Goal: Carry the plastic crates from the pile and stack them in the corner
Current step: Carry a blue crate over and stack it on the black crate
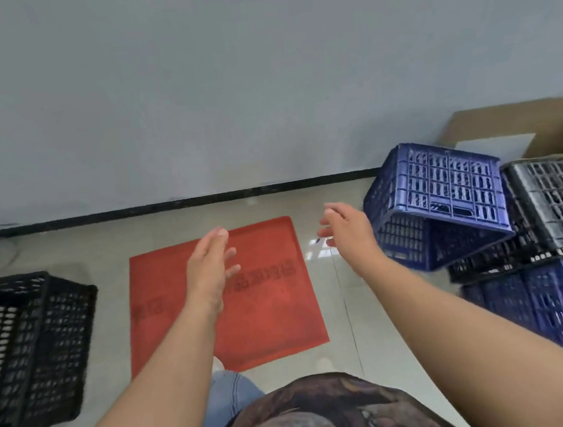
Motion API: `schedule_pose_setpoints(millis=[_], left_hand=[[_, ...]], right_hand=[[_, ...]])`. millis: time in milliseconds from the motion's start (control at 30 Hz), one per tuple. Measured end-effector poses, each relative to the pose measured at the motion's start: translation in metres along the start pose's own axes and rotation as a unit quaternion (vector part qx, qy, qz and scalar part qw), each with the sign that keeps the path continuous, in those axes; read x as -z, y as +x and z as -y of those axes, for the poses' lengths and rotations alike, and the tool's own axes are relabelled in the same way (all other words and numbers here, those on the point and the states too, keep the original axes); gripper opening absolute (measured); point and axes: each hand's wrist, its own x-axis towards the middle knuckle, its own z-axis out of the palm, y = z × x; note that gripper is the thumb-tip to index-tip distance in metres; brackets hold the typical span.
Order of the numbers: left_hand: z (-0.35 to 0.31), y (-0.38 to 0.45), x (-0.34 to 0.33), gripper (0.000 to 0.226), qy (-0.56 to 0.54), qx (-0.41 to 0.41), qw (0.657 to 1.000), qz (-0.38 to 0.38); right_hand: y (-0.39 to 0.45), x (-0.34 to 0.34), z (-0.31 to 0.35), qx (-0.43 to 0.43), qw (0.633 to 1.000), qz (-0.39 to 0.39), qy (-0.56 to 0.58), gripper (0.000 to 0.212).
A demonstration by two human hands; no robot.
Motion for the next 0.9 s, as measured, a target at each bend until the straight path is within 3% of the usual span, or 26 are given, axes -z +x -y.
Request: schedule_pose_setpoints(millis=[467,633,900], left_hand=[[-0.02,0.025,-0.1,0.021,0.099,-0.01,0.982,0.161],[-0.019,0.037,-0.128,0.029,0.12,-0.018,0.972,0.2],[-0.005,0.035,-0.185,0.051,0.15,-0.004,0.971,0.188]], right_hand=[[0.024,0.083,-0.012,-0.059,0.989,-0.133,0.039,0.036],[0.039,0.113,-0.017,-0.06,0.988,-0.144,-0.012,0.048],[0.071,0.172,-0.03,-0.038,0.993,-0.11,-0.016,0.044]])
